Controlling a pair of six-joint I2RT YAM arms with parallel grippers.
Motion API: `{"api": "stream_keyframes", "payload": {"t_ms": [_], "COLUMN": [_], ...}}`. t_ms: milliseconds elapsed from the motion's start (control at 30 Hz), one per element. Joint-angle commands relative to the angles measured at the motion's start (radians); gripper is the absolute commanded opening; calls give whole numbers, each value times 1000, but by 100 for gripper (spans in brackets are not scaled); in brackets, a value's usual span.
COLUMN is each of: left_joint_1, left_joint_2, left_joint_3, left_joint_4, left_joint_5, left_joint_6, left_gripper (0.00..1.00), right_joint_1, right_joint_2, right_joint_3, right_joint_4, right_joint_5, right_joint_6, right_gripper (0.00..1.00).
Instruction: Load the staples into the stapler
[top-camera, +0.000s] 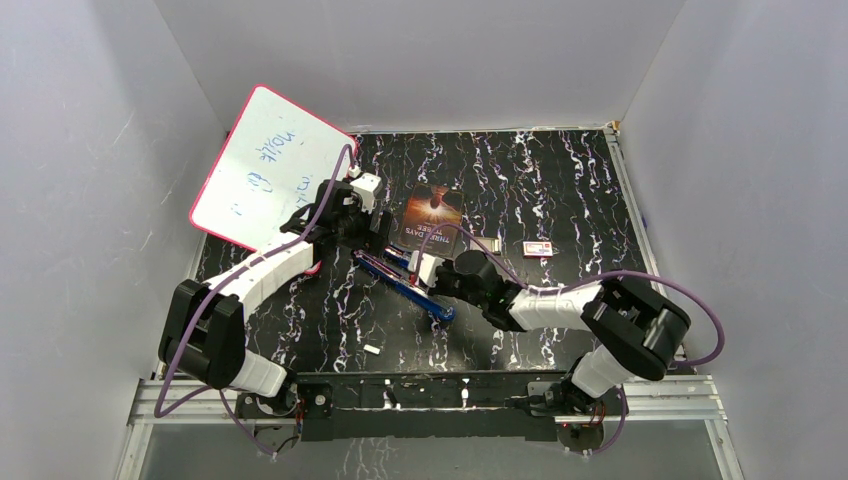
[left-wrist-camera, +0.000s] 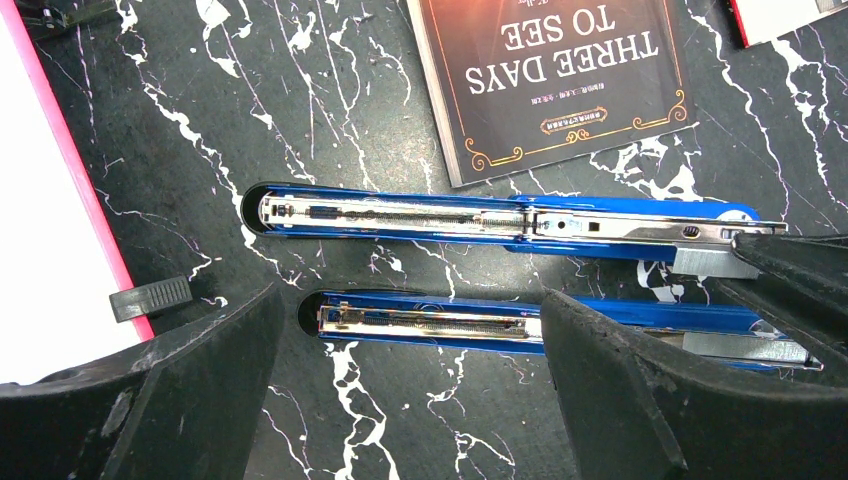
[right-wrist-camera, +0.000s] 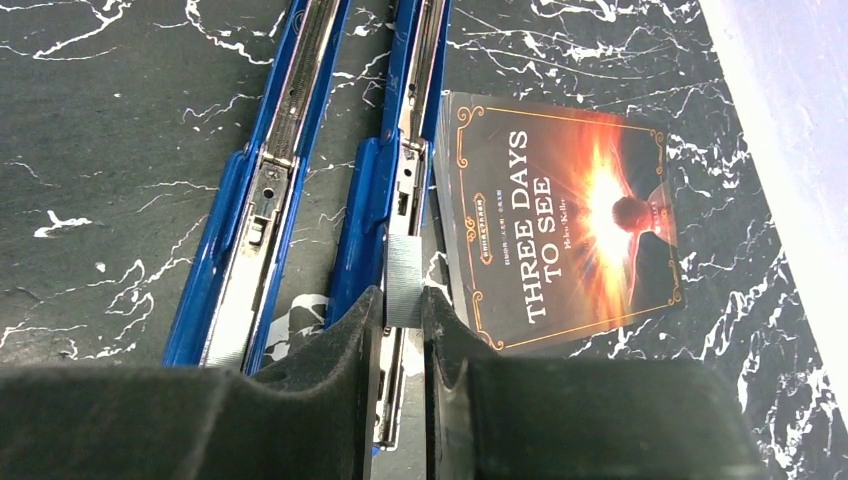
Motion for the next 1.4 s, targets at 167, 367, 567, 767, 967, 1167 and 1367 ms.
{"api": "stream_keyframes", "payload": {"t_ms": [167,367,567,767,967,1167,1367], "left_joint_1": [-3,-3,-3,-3,-4,-4,-4], "left_joint_2": [-42,-42,-44,-48,-46,-43,-43], "left_joint_3": [6,8,6,4,4,5,5], "left_joint_4": [-10,-12,-11,-9,-9,-7,-7], "left_joint_5": [-24,-36,-33,-37,-36,-35,-35], "left_joint_6": [3,-2,-2,-1,-1,1,2], "left_gripper": [98,98,98,98,98,98,98], "right_joint_1": [36,171,257,302,311,313,313], "right_joint_2": [-119,-69,113,227,288,325,345], "right_joint_3": [-22,-23,20,44,52,50,34], "right_joint_4": [61,174,344,437,448,449,456], "right_joint_5": [-61,-54,-21,-6,-72,-133,-147], "right_joint_6": [223,354,417,453,495,517,522], "right_gripper": [13,13,14,15,16,21,36]}}
